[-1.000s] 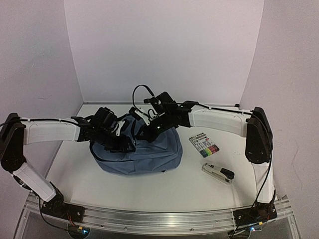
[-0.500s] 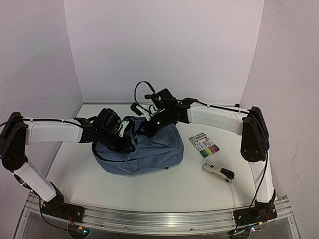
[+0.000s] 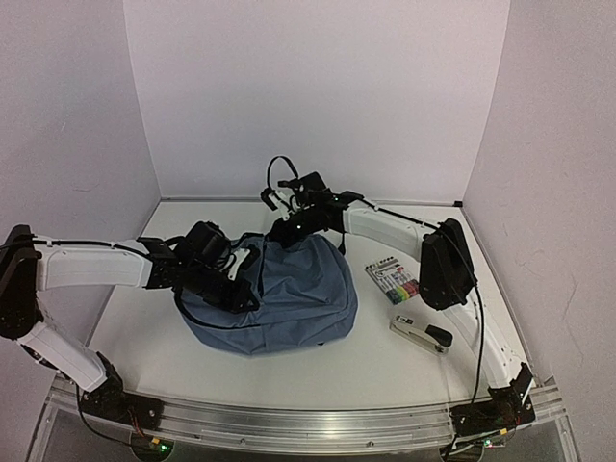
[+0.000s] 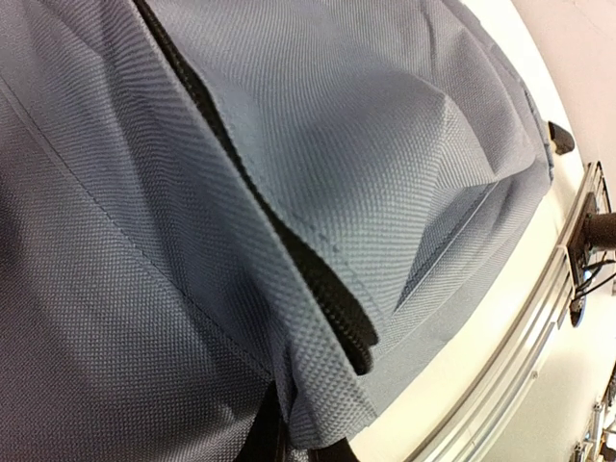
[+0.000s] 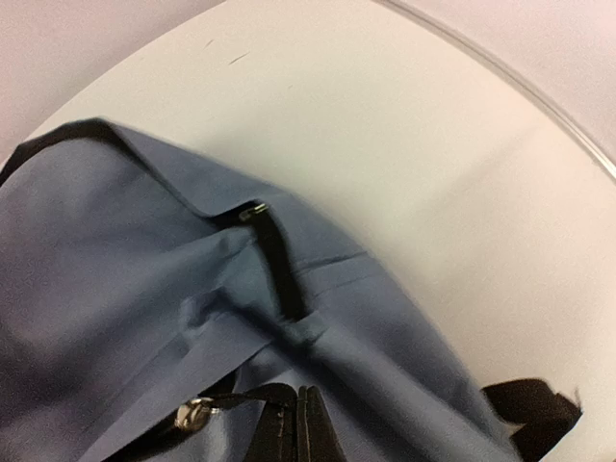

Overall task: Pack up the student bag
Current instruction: Unzip the student bag at the center of the board.

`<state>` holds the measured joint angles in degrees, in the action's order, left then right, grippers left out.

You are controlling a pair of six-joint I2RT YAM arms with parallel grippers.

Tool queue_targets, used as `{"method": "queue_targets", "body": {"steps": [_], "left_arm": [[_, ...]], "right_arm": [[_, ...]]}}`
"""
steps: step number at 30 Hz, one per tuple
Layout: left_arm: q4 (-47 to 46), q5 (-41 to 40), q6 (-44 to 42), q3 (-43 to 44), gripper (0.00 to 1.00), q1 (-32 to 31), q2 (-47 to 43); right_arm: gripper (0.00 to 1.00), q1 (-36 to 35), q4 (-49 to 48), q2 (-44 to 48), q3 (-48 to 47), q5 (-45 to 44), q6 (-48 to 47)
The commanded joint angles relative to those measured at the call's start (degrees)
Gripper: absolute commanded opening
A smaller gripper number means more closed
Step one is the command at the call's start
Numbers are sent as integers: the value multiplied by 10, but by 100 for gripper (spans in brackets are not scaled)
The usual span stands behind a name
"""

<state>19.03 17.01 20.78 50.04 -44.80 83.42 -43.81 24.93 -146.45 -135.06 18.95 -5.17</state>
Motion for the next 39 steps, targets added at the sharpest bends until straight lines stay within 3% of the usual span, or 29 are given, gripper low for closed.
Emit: {"method": "queue_targets", "body": {"steps": [1,8,12,16,21,25,28,29,33,39], "left_arm": [[66,52,3,-10,0,-31,-14],[31,38,5,28,0,-35,31],[12,42,12,100,11,-36,109],[39,28,27,172,38,-35,161],[87,34,22,237,53,-33,184],[113,26,26,244,67,-29,157],[129,8,37,246,97,-25,121],[134,0,41,248,99,-23,110],[152,-37,49,265,100,-20,77],[170,-53,24,296,100,-19,81]], "right_arm": [[0,35,-66,-38,-79,-110,-8],[1,46,-120,-13,-85,-111,-7],[36,46,-119,57,-21,-58,-7],[70,53,-106,168,82,-43,-28],[91,88,-10,306,208,-25,-85],[98,125,93,403,304,5,-139],[98,148,165,471,387,27,-182],[98,154,189,491,414,33,-198],[98,170,282,550,512,38,-252],[93,215,341,589,629,15,-319]]}}
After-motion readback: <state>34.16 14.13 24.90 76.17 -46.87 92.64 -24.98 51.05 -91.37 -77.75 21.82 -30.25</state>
